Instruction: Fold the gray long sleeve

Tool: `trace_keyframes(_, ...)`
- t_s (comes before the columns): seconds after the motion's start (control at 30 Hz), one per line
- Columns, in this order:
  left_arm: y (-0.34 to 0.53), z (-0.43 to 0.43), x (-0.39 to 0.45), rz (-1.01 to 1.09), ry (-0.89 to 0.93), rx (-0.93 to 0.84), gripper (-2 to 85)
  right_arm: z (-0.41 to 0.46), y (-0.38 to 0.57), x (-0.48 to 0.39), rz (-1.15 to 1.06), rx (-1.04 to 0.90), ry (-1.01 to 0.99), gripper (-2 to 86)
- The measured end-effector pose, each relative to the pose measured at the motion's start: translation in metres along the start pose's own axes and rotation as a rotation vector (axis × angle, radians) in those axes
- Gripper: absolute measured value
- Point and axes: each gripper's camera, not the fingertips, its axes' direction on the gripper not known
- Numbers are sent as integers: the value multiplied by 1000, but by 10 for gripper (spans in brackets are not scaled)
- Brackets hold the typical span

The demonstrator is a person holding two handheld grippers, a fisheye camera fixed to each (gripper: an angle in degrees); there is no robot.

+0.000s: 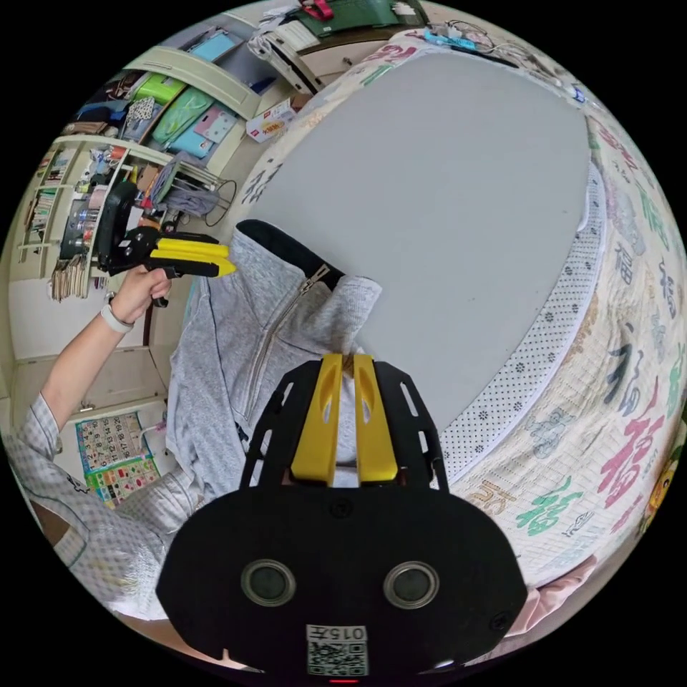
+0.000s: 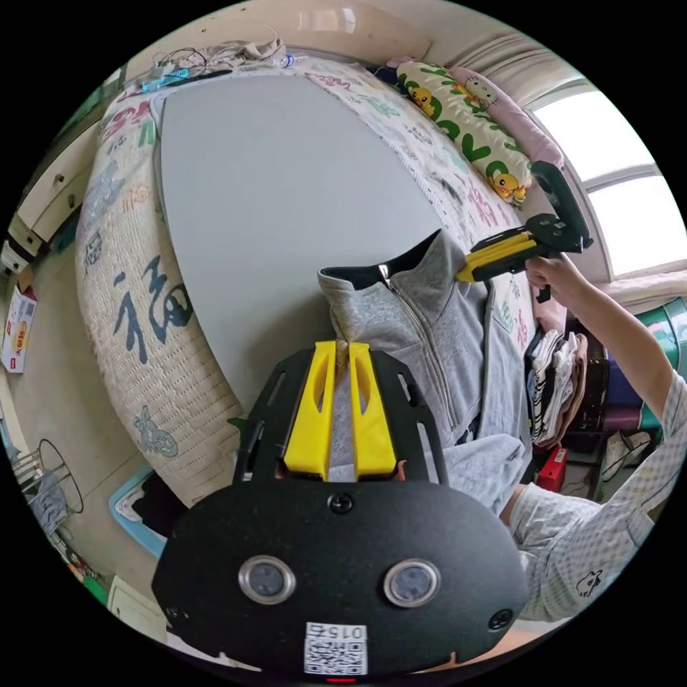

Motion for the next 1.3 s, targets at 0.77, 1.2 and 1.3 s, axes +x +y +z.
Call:
trace_keyframes(0.77, 489, -117, -458, -160, -53, -25, 11, 119, 382, 235, 72, -40, 24, 41)
trace_keyframes(1.2, 527, -190, -530, -30, -180, -133, 39, 200, 419, 222, -200, -41, 154, 44)
trace_keyframes(1.3, 549, -226, -541, 82, -240, -81, 59, 200, 431, 223, -312, 35, 232, 57)
